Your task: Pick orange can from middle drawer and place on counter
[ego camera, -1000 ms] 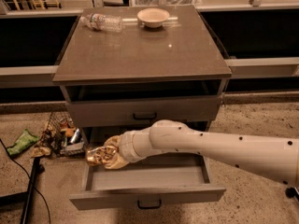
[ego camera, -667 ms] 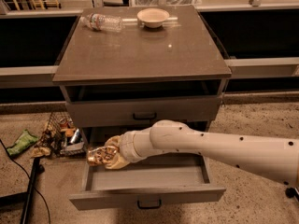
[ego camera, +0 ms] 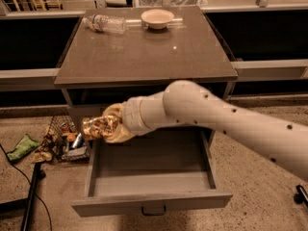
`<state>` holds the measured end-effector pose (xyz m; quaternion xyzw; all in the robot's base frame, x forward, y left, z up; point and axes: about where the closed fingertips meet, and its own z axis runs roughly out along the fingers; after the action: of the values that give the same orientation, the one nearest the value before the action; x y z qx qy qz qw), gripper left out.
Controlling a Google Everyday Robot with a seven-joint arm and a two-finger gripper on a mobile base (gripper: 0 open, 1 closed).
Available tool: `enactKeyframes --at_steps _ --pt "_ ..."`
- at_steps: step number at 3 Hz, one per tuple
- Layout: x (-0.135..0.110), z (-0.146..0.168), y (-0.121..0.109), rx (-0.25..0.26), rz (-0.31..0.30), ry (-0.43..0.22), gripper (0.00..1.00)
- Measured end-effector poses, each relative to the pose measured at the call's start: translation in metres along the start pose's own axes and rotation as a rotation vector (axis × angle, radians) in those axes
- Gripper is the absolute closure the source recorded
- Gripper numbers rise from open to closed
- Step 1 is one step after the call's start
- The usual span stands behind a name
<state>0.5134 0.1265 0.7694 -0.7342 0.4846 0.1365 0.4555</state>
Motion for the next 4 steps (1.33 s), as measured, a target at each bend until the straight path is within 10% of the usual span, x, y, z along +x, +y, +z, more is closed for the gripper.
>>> enactKeyframes --at_steps 1,4 --pt "-0.046 -0.039 -0.048 0.012 -0.133 0.093 1.0" --pt "-0.068 -0.041 -0.089 0.038 -0.169 0.072 1.0"
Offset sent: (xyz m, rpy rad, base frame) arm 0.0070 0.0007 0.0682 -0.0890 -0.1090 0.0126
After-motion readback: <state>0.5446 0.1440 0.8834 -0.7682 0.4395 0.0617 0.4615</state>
